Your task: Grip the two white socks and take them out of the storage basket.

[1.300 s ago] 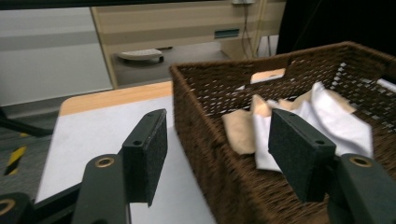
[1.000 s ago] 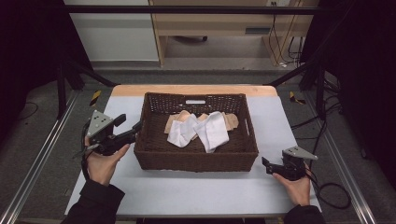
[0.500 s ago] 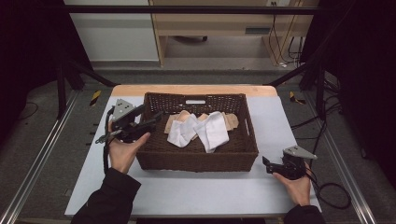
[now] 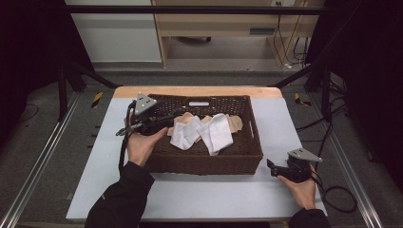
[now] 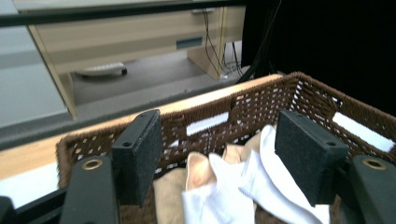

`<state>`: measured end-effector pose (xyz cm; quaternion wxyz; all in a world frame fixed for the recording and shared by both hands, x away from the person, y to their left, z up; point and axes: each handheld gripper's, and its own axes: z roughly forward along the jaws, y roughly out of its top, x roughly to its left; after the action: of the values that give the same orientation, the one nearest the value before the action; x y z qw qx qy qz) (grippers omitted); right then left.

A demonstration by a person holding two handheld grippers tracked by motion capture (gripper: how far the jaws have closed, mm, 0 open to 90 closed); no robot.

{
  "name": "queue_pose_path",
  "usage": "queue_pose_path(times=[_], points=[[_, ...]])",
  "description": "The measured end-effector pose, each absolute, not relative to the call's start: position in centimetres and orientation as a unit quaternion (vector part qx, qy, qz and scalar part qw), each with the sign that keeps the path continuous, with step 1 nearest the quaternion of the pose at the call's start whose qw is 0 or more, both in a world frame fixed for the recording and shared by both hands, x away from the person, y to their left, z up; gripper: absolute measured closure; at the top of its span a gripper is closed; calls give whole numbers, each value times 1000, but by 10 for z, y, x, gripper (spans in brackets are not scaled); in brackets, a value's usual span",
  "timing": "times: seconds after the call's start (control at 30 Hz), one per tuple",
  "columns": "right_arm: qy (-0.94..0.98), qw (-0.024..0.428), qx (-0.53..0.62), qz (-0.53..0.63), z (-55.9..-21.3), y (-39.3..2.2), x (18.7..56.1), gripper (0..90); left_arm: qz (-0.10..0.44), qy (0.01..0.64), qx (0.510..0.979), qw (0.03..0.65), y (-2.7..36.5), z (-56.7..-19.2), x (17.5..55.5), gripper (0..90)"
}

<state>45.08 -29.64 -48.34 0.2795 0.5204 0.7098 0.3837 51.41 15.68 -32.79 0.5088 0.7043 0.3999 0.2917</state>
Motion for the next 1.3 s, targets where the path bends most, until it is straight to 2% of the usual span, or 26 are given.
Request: queue_pose_path(times=[0.57,0.9,1.3], points=[[712,273,521,384,-484,-296,451,82,282,415,719,481,134,-357,554,375],[714,273,520,381,-484,-295,451,85,270,441,735,440,132,-389,574,337],[716,271,520,379,-485,-295,452,88,239,449,759,407,124,-413,585,335]])
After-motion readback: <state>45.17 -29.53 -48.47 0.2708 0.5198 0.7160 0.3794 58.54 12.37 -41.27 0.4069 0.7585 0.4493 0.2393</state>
